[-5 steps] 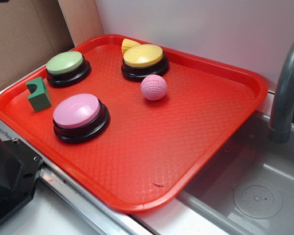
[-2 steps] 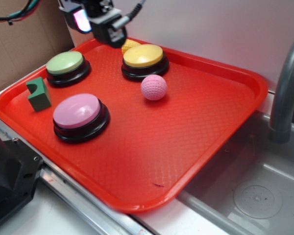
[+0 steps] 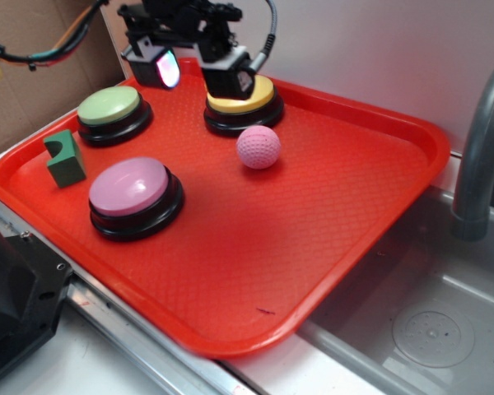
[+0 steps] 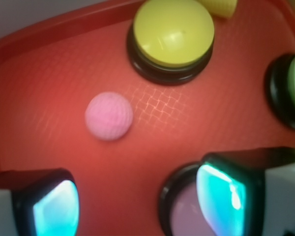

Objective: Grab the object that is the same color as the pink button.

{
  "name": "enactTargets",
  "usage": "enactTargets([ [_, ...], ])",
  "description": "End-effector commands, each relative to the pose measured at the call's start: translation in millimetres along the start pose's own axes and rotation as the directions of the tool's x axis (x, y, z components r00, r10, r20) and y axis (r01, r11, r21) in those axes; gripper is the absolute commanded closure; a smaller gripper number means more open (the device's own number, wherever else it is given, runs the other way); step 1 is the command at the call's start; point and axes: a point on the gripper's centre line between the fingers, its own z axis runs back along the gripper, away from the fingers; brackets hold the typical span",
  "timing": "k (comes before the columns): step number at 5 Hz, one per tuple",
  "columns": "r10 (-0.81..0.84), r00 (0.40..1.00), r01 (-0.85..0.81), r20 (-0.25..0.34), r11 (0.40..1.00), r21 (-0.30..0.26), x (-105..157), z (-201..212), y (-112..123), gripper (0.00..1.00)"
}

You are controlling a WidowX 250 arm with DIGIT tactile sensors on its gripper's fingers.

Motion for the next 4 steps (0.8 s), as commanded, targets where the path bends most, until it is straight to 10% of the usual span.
enactTargets([
  [1,0.016,0.999,-0.015,0.031,1.000,-0.014,6.4,7.7,5.3,0.00],
  [4,0.095,0.995,-0.095,0.001,0.994,-0.050,27.9,-48.2,-29.3,0.00],
])
